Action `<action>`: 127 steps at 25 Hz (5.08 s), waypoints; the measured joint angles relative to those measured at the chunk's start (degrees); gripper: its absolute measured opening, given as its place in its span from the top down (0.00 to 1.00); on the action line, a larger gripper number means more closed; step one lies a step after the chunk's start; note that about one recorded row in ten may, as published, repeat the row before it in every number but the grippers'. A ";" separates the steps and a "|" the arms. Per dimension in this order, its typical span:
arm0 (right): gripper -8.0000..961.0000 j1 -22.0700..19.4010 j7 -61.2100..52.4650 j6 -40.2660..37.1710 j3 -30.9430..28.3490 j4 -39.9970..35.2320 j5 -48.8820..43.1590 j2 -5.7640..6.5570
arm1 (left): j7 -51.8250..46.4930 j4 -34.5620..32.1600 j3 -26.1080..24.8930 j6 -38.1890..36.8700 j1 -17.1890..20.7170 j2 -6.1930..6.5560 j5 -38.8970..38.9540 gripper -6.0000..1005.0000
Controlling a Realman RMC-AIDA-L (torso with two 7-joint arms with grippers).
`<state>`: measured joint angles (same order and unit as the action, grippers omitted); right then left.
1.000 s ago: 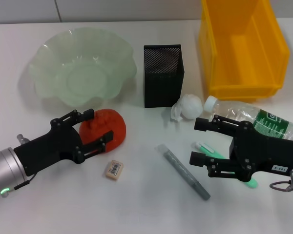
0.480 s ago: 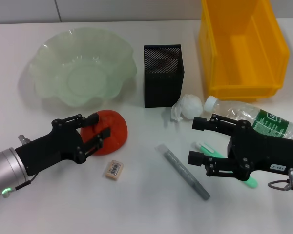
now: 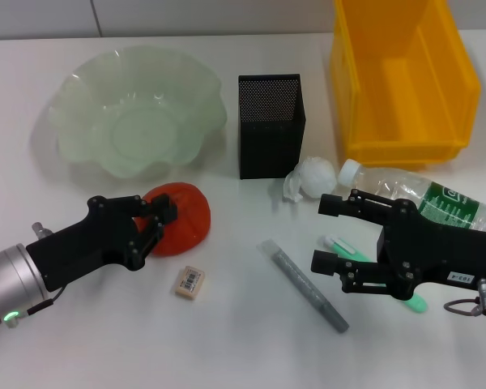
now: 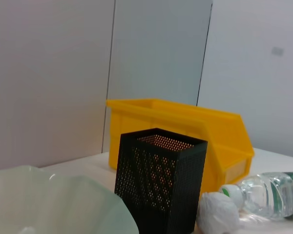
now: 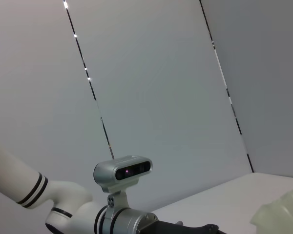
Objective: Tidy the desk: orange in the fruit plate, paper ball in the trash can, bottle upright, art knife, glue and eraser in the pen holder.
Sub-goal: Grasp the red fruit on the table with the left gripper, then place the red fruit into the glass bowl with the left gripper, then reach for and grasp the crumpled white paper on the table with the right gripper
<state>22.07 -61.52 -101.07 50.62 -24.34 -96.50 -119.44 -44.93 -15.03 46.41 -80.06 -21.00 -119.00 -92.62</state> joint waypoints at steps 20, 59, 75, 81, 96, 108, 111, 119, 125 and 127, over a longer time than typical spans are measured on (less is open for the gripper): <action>0.14 -0.01 0.00 0.23 0.00 0.03 0.12 0.00 | -1.94 -0.60 0.00 -1.84 0.50 0.20 2.07 0.94; 0.13 -0.01 0.18 0.53 0.00 0.53 0.18 -0.09 | -1.82 -0.43 4.31 3.77 0.44 -0.09 3.50 0.52; 0.13 -0.01 0.18 0.54 0.00 0.52 0.22 -0.09 | -2.15 -1.44 3.59 -3.09 0.87 0.17 4.16 0.83; 0.13 0.01 0.17 0.53 0.00 0.52 0.49 -0.09 | -2.48 -4.03 2.45 -11.60 0.96 0.30 6.97 0.86; 0.13 0.58 1.47 0.52 0.00 2.20 1.04 -0.09 | -4.60 -7.82 2.21 5.14 -3.60 0.19 19.63 0.88; 0.13 1.30 1.49 0.52 0.00 2.19 1.34 -0.01 | -4.64 -7.09 2.81 12.71 -6.39 -0.12 19.50 0.82; 0.14 1.46 1.49 0.55 0.00 2.19 1.38 0.00 | -4.64 -7.10 2.81 13.04 -6.40 -0.11 19.63 0.77; 0.14 2.05 1.49 1.30 0.00 2.19 1.41 0.00 | -4.60 -7.11 2.81 12.97 -6.42 -0.09 19.60 0.59; 0.15 2.07 1.42 1.42 0.00 2.19 1.41 0.00 | -7.62 -7.80 3.01 5.20 -5.82 0.14 19.09 0.55; 0.15 1.99 1.40 1.44 -0.04 2.19 1.41 0.00 | -10.58 -8.99 3.70 0.47 -5.36 0.35 17.98 0.54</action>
<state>24.06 -60.12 -99.63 50.58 -22.15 -95.09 -119.44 -55.51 -24.02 50.10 -79.60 -26.37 -118.66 -74.63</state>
